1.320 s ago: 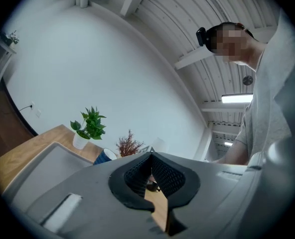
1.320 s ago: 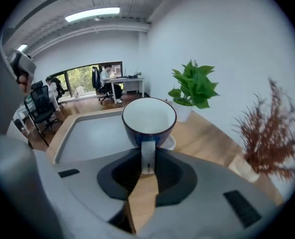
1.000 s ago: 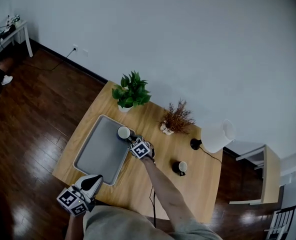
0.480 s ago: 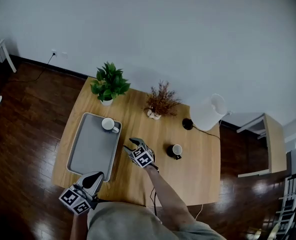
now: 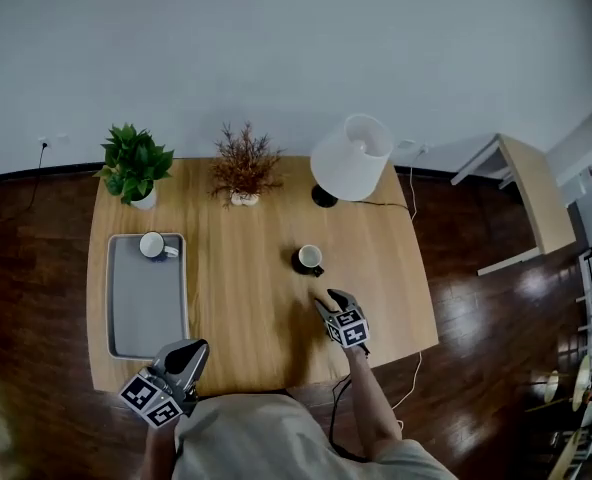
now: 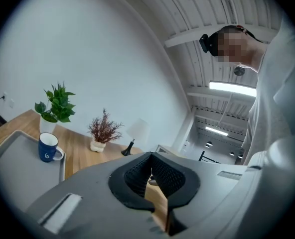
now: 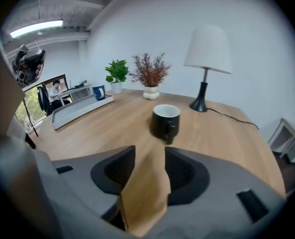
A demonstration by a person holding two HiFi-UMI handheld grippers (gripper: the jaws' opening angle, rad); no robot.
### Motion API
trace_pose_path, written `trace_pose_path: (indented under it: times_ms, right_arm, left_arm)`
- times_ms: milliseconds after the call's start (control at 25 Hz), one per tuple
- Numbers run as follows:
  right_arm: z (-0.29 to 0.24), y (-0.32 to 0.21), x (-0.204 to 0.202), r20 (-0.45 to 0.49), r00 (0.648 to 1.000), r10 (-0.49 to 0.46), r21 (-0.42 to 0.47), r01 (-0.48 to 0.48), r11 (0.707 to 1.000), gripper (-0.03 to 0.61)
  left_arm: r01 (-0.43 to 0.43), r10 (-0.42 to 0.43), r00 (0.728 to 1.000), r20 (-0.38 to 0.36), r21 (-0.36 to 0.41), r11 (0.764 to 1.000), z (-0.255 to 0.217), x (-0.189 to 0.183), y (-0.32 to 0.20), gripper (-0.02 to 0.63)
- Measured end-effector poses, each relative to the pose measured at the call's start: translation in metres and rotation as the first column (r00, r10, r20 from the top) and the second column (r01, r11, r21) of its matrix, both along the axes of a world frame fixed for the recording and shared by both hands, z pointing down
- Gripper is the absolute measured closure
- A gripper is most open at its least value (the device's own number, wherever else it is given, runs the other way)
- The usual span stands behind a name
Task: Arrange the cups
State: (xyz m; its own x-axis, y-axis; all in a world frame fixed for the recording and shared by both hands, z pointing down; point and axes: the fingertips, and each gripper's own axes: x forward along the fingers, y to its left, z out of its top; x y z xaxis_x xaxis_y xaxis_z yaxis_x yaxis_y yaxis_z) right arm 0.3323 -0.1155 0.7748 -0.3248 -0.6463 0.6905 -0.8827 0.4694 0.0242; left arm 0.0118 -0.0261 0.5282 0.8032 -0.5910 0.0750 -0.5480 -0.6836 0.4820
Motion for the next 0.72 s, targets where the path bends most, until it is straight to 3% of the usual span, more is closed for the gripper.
trace_pose_path:
  times_ms: [200,520,600,720]
  right_arm:
    - [0.005,-0.034,0.028,-0.091,0.996,-0.022,0.018,0.023,1.0,0.397]
    - [0.027,-0.08,0.007,-0.178,0.977,-0.121,-0.102,0.104,0.989,0.399]
    - [0.026,-0.085,0.002,-0.22,0.965,-0.143,-0.151,0.111,0.982,0.468]
    - [0.021,-0.091,0.005,-0.278,0.948,-0.155,-0.205,0.099,0.974,0.482]
  left_arm:
    - [-0.063,0.063,0.998,0.03,0.011,0.998,-0.002,0.029,0.007,0.62]
    - [-0.003,0.002,1.0,0.031,0.019,1.0,-0.007,0.015,0.007,0.62]
    - [0.013,-0.014,1.0,0.025,0.017,1.0,-0.006,0.01,0.01,0.62]
    - [0.037,-0.037,0.999,0.016,0.022,0.999,-0.006,0.004,0.011,0.62]
